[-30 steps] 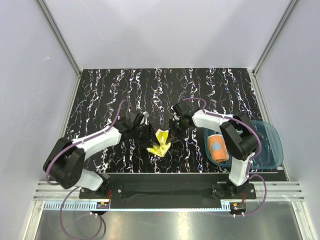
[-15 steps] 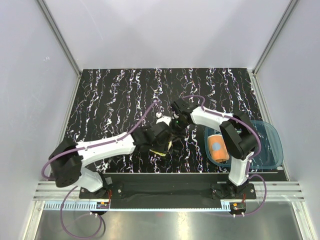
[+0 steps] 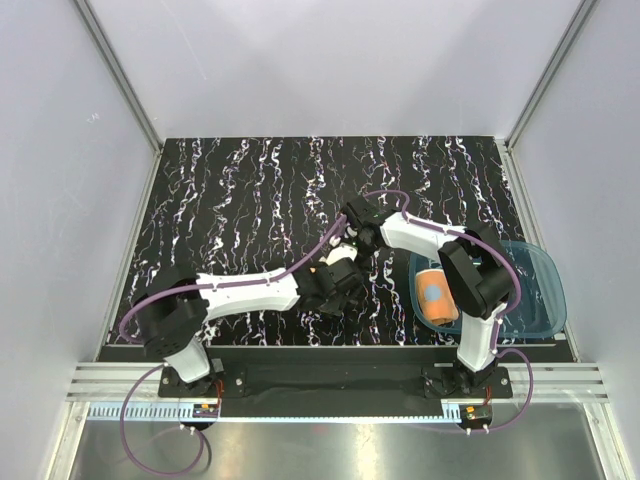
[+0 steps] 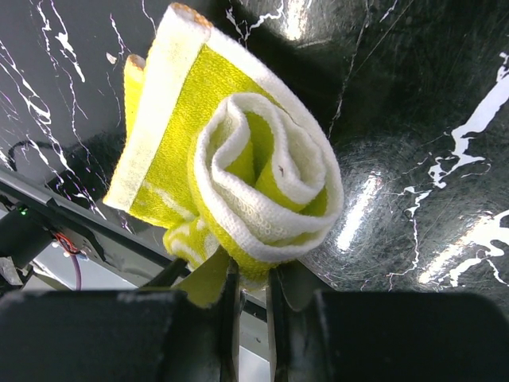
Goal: Roll the towels
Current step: Roll the towel
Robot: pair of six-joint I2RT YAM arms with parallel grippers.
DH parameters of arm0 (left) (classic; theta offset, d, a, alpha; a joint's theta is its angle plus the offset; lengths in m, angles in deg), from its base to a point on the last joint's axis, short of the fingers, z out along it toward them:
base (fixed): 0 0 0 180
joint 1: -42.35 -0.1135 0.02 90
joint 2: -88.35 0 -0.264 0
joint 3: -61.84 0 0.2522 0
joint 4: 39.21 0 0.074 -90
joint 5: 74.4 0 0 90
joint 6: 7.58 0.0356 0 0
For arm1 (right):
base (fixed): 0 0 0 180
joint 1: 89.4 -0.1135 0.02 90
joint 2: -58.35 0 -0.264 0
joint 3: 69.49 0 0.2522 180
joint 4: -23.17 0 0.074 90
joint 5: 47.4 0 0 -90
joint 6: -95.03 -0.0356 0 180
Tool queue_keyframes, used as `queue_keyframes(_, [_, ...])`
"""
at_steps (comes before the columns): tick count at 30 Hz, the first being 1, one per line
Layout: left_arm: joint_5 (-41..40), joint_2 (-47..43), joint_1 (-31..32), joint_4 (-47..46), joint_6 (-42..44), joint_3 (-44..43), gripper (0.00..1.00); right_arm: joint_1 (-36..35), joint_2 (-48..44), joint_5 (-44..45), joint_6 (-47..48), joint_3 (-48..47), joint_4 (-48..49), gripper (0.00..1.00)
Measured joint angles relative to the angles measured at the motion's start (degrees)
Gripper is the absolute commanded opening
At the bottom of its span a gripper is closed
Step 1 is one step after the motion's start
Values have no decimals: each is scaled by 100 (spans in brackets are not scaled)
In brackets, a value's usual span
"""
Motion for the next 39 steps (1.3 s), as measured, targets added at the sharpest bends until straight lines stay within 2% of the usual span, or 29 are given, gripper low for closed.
queue_keyframes(11, [-531, 358, 59, 7, 20, 0, 52, 0, 17, -17, 22, -17, 2, 3])
queue_keyframes(15, [-612, 501, 105, -35, 57, 4, 50, 11, 72, -22, 35, -76, -15, 6])
queue_keyframes(16, [-636, 546, 129, -50, 81, 2, 46, 11, 92, -22, 42, -105, -24, 8])
queue_keyframes(17, [-662, 597, 151, -63, 109, 2, 43, 11, 109, -26, 48, -127, -26, 11])
queue_keyframes(18, [-713, 643, 160, -79, 131, 4, 38, 9, 116, -28, 55, -140, -33, 18])
queue_keyframes(19, [-758, 662, 164, -90, 149, 2, 31, 4, 116, -24, 66, -144, -33, 22])
queue_keyframes(23, [-831, 667, 170, -142, 203, 2, 13, 4, 118, -26, 125, -181, -46, 40])
queue_keyframes(26, [-837, 649, 170, -192, 243, 28, 6, 7, 125, -20, 225, -221, -105, 49])
queue_keyframes(28, [-798, 579, 168, -262, 269, 103, 4, 20, 155, -20, 289, -260, -184, 56])
queue_keyframes(31, [-595, 334, 140, -507, 302, 367, 1, 92, 245, -39, 387, -348, -286, 60])
queue_keyframes(34, [-109, -74, 87, -802, 302, 769, 0, 310, 293, -68, 498, -404, -461, 64])
queue_keyframes(36, [297, -367, 31, -946, 273, 1034, 0, 542, 293, -55, 562, -476, -612, 70])
queue_keyframes(38, [728, -614, -72, -1172, 205, 1296, 0, 848, 282, -20, 616, -647, -780, 81])
queue_keyframes(39, [955, -728, -142, -1298, 151, 1445, 0, 990, 258, 20, 640, -754, -850, 82])
